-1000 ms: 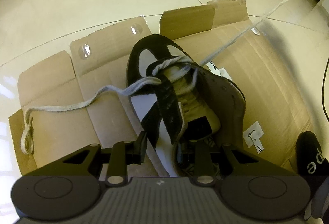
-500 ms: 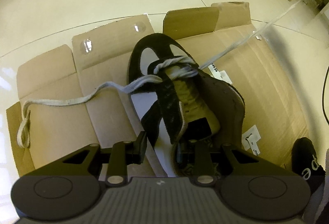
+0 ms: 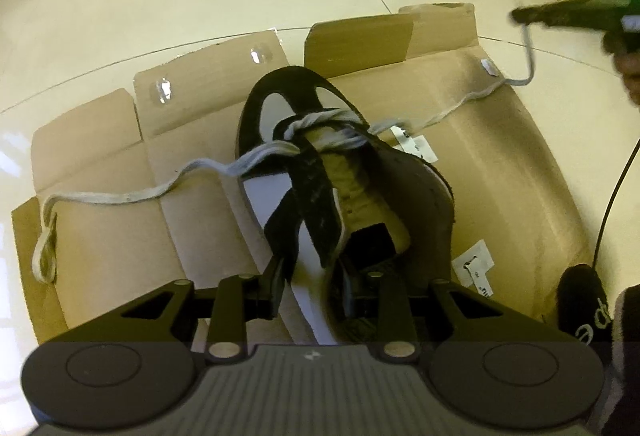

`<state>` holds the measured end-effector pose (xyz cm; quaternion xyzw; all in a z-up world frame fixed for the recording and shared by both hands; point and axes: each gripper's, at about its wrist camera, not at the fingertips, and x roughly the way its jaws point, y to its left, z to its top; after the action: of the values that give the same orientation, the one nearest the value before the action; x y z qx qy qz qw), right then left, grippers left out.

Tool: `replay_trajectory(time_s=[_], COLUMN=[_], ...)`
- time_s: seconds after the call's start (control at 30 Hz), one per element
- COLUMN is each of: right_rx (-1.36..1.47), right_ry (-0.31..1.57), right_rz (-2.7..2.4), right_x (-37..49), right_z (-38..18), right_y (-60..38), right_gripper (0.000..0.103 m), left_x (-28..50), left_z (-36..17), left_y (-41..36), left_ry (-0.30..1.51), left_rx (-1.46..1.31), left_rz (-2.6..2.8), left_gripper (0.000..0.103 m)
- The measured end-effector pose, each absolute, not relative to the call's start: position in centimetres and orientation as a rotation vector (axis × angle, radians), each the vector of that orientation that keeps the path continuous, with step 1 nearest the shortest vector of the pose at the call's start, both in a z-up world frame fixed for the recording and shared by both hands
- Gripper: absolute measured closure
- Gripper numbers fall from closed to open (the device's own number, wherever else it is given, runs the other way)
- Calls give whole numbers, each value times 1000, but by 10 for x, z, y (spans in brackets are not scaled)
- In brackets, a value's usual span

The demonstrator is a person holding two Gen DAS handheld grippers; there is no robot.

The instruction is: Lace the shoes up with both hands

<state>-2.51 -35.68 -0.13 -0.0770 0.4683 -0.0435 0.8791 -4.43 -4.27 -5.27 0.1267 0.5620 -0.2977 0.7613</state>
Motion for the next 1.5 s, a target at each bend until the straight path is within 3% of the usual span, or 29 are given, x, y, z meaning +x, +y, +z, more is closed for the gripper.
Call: replay_trajectory(time_s=[0.43,0.6,0.73,0.9,1.13,1.3,1.5], right_rx=[-180,-178,-189,-134,-105,-187,-239], right_ry=[1103,1125,1115,1088,1006,1013,1021], right_rz=[165,191,208,242,362,412,463], right_x=[0,3,3,1,-11,-13,-14], right_z=[-54,-61,-62,-62,-60,-65,-68], right_y=[-276,-268,-262,-266,-280,-288,-282], right_gripper=[99,95,95,68,75,91,92], left_x=[-42,-41,-40,-40,-39,-39,-37], left_z=[-52,-46,-40,-37,-41,-42,-43], left_y=[-34,-32,-32,-34,-36,-37,-38], left_ry=[1253,1254,1244,1242,1253,1255,1256], left_rx=[199,182,173,172,176,183,192], left_rz=[-671,-690,-703,-710,-708,-707,-702], left_gripper=[75,67,67,67,67,67,67])
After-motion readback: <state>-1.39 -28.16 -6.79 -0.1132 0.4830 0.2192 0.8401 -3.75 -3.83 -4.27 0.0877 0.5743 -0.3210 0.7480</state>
